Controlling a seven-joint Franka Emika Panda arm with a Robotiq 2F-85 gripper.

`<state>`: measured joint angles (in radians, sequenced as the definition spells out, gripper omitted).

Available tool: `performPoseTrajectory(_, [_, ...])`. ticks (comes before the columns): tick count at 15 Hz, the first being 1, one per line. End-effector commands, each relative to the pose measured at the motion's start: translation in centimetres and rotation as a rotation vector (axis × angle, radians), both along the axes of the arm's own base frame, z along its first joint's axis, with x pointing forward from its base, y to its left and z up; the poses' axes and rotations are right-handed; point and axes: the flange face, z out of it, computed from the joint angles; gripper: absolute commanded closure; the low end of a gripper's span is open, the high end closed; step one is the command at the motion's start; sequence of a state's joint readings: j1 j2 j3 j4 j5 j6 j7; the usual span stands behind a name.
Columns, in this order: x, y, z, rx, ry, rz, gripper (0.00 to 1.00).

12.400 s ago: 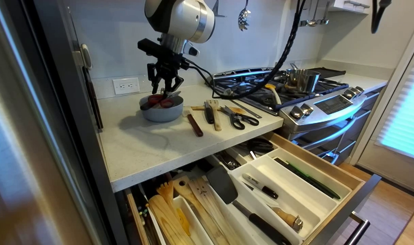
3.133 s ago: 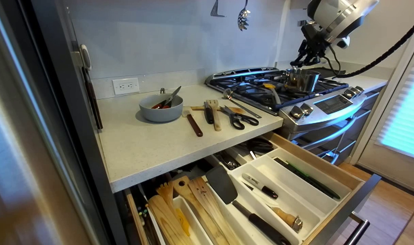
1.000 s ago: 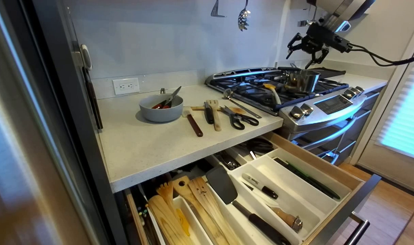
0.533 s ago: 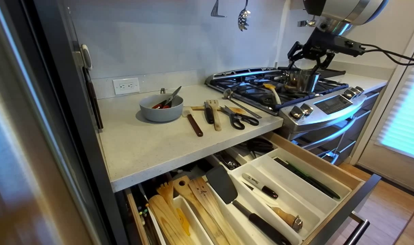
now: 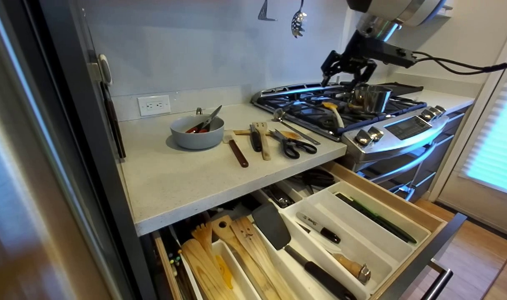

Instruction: Remove the knife from the gray bowl top and put it on top of the pot on the stove

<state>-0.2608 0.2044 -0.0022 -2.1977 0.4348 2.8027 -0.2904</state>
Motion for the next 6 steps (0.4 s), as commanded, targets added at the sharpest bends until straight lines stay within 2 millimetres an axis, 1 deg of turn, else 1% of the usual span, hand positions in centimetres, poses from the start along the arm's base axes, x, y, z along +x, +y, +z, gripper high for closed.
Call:
performPoseTrajectory(1, [-1.7,9.4,0.0,0.020,0.015,0.206,0.00])
performPoseTrajectory(3, [-1.5,14.2,0.3,0.023,0.021,0.331,0.00])
performPoseTrajectory(4, [-1.5,15.9,0.9,0.023,0.016,0.393,0.00])
performPoseTrajectory(5, [-0.4,14.3,0.1,0.021,0.009,0.306,0.00])
performPoseTrajectory(6, [-0.5,15.9,0.5,0.023,0.006,0.346,0.00])
